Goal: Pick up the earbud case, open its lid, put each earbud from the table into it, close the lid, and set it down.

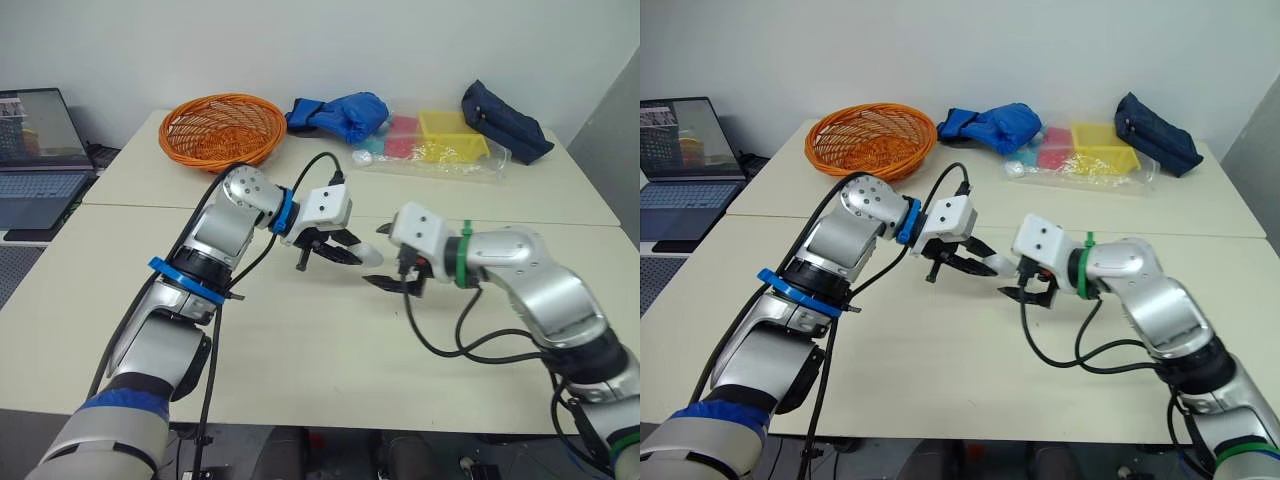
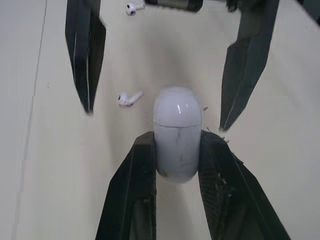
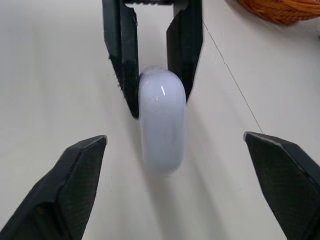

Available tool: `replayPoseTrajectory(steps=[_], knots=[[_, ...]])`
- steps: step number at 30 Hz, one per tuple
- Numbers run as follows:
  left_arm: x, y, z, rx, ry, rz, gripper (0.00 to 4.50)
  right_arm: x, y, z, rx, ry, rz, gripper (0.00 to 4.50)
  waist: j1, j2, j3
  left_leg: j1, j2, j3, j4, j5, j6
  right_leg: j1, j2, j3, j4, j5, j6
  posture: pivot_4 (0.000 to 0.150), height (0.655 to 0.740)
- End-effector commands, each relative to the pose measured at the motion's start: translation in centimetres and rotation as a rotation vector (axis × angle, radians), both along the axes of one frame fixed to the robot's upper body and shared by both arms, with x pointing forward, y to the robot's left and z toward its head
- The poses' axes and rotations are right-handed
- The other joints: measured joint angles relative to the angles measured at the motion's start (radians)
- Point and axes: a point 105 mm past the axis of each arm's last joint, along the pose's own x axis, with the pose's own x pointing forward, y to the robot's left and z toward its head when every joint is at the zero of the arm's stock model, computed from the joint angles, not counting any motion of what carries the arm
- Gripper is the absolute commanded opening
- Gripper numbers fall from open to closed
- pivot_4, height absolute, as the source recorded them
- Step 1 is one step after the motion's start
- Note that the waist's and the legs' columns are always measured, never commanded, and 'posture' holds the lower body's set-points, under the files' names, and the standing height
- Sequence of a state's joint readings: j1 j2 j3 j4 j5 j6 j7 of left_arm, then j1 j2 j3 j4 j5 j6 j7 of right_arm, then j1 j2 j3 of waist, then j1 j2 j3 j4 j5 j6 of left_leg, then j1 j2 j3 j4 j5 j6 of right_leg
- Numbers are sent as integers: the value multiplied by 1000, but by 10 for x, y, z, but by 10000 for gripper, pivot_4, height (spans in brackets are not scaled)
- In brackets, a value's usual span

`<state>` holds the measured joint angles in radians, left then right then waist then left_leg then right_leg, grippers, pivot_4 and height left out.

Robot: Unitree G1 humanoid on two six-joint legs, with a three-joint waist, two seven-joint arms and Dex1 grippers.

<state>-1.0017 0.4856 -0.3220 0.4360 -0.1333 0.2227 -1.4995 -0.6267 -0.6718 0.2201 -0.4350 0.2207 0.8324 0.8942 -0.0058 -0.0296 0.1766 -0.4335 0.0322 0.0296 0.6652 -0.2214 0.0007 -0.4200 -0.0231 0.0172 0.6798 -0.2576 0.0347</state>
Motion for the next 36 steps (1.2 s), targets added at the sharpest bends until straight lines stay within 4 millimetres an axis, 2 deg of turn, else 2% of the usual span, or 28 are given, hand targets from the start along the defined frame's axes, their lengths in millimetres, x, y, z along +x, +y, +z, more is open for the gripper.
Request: replayPoseTrajectory(steps=[1, 3, 5, 9, 12, 19, 30, 36], knots=[[-9, 5, 17, -118, 93, -25, 7613, -20, -6, 29, 141, 31, 38, 44256, 0, 0, 0, 0, 0, 0, 0, 0, 0, 0, 0, 0, 0, 0, 0, 1500, 7400], [-11, 11, 24, -224, 249, 27, 7613, -30, -11, 52, 315, 54, 63, 44256, 0, 0, 0, 0, 0, -1, 0, 0, 0, 0, 0, 0, 0, 0, 0, 1500, 7400], [-16, 18, 29, -324, 413, 77, 7613, -35, -18, 68, 404, 35, 51, 44256, -4, 0, 0, 0, 1, -1, 0, 0, 0, 0, 1, 0, 1, 0, 0, 1500, 7400], [-25, 16, 36, -431, 525, 104, 7613, -32, -16, 68, 363, 24, 12, 44256, -12, 0, 0, 1, 1, -1, 0, 0, 0, 1, 0, 0, 1, 0, 0, 1500, 7400], [-26, 12, 38, -451, 522, 125, 7613, -28, -12, 71, 370, 22, 3, 44256, -13, 0, 0, 1, 1, -1, 0, 0, 0, 1, 0, 0, 1, 0, 0, 1500, 7400], [-31, 3, 37, -442, 501, 121, 7613, -18, -10, 66, 290, 2, -10, 44256, -14, 0, 0, 1, 0, 0, 0, 0, 0, 0, 0, 1, 1, 0, 0, 1500, 7400], [-38, 1, 35, -417, 481, 94, 7613, -2, -17, 60, 256, 1, -107, 44256, -18, 0, 0, 1, 0, 0, 0, 0, 0, 0, 0, 1, 0, 0, 0, 1500, 7400], [-38, 2, 32, -409, 478, 96, 7613, -3, -16, 63, 285, 18, -108, 44256, -18, 0, 0, 1, 0, 0, 0, 0, 0, 0, 0, 1, 0, 0, 0, 1500, 7400]])
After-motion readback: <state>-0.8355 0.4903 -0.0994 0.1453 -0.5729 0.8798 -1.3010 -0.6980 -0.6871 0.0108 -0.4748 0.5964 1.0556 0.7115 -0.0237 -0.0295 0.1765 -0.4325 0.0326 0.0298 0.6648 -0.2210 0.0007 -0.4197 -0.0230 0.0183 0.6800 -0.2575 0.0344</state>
